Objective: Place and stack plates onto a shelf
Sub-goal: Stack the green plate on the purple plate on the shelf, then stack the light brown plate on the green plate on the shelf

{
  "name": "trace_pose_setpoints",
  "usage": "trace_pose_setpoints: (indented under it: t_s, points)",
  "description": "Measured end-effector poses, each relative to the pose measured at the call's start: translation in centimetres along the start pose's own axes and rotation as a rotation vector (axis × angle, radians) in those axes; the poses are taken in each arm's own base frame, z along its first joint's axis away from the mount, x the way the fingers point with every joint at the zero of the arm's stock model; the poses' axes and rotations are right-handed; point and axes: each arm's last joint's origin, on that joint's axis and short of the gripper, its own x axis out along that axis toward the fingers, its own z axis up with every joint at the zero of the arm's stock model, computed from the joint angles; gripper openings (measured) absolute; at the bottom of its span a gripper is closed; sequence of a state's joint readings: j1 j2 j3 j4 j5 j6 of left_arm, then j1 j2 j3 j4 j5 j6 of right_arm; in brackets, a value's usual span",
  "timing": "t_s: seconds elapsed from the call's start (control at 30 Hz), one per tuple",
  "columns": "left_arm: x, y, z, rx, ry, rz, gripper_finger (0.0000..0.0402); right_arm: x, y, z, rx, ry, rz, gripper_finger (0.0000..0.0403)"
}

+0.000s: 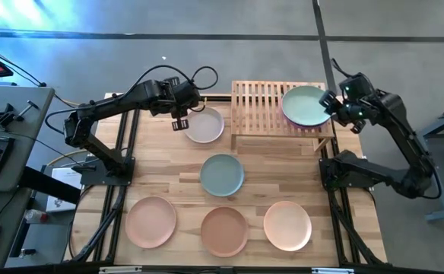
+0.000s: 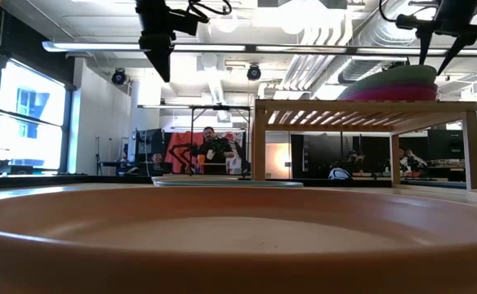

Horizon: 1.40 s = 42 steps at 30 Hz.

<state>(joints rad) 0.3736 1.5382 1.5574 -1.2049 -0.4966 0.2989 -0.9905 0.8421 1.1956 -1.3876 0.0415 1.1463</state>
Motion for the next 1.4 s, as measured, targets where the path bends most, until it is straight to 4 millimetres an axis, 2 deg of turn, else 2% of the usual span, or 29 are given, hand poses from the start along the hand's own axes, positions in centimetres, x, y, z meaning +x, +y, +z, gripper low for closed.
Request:
trace_pose_setpoints:
  t_s: [0.43, 0.73, 0.93, 1.03, 1.17, 1.4]
  points:
    - [0.0, -0.1, 0.0, -0.023, -0.008, -0.034, 0.012, -1.5, -1.1, -0.6, 0.012, 0.005, 0.106, 0.0129]
    - [0.3, -1.1, -0.3, -0.065, -0.011, -0.263, 0.012, -1.8, 0.5, -1.0, -0.115, 0.098, 0.296, 0.0129]
    - [1.1, -1.9, -1.1, -0.035, 0.063, -0.331, 0.012, -2.1, 1.6, -1.9, -0.143, 0.175, 0.404, 0.0129]
    - [1.3, -2.2, -1.4, -0.039, 0.09, -0.34, 0.012, -2.0, 2.6, -2.6, -0.158, 0.221, 0.445, 0.0129]
    - [1.3, -2.3, -1.7, -0.038, 0.122, -0.347, 0.012, -1.5, 4.8, -3.9, -0.208, 0.275, 0.502, 0.0129]
    - [1.3, -2.3, -1.8, -0.046, 0.133, -0.349, 0.012, 0.2, 9.2, -8.2, -0.363, 0.379, 0.592, 0.0129]
